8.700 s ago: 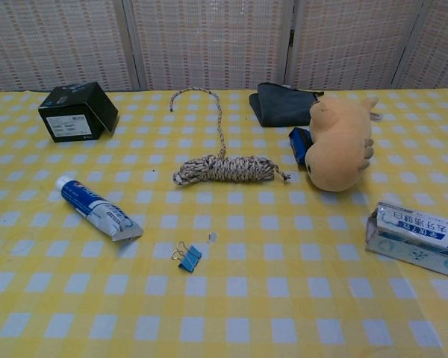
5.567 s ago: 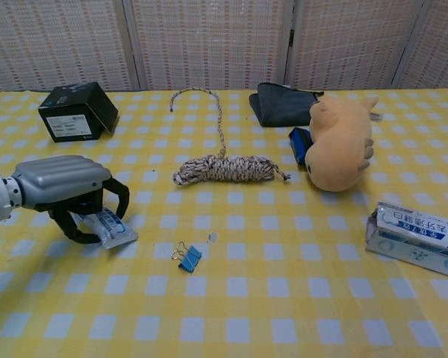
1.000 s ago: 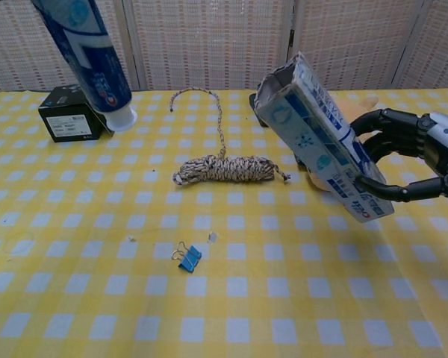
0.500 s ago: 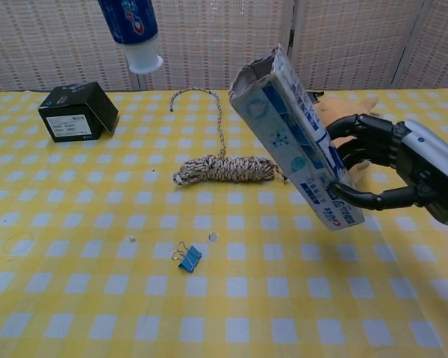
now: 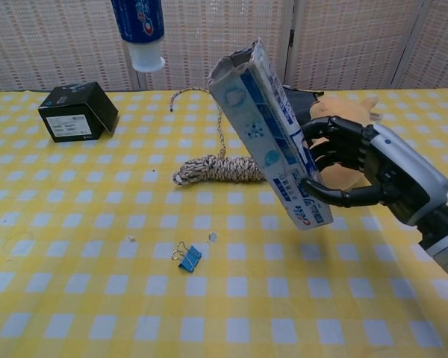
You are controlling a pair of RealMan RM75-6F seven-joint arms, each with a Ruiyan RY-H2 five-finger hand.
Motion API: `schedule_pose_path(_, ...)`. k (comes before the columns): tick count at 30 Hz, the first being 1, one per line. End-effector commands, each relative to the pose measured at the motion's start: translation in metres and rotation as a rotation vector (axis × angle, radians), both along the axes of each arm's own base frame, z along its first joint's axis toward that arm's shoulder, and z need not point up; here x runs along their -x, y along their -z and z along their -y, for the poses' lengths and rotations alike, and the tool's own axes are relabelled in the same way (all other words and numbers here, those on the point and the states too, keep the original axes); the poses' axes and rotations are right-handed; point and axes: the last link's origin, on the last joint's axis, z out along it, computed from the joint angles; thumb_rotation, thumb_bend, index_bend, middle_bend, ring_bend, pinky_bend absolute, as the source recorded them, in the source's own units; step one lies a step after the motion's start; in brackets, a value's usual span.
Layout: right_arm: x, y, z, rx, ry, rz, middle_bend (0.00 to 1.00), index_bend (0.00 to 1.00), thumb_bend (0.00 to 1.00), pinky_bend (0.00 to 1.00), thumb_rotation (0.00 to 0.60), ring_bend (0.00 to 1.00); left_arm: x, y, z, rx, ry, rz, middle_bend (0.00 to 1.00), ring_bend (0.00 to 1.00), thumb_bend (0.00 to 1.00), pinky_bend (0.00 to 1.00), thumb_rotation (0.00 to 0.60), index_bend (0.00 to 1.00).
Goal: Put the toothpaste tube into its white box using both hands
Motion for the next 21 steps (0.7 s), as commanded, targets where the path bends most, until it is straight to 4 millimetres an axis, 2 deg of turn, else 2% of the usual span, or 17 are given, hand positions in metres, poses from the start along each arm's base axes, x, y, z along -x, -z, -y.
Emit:
schedule_pose_path(1,-0.007,0.004,0.002,-0.011,-0.012,-0.012,0.33,0.41,0.32,0.40,0.600,0.39,-0.005,0.001,-0.001,0.003,0.002,0.016,1.00,1.00,0.34,1.00,0.600,0.80)
schedule_pose_path(21,-0.038,0.026,0.005,-0.061,-0.030,0.050,0.33,0.41,0.32,0.40,0.600,0.39,-0.012,0.001,-0.003,0.026,-0.001,0.057,1.00,1.00,0.34,1.00,0.600,0.80)
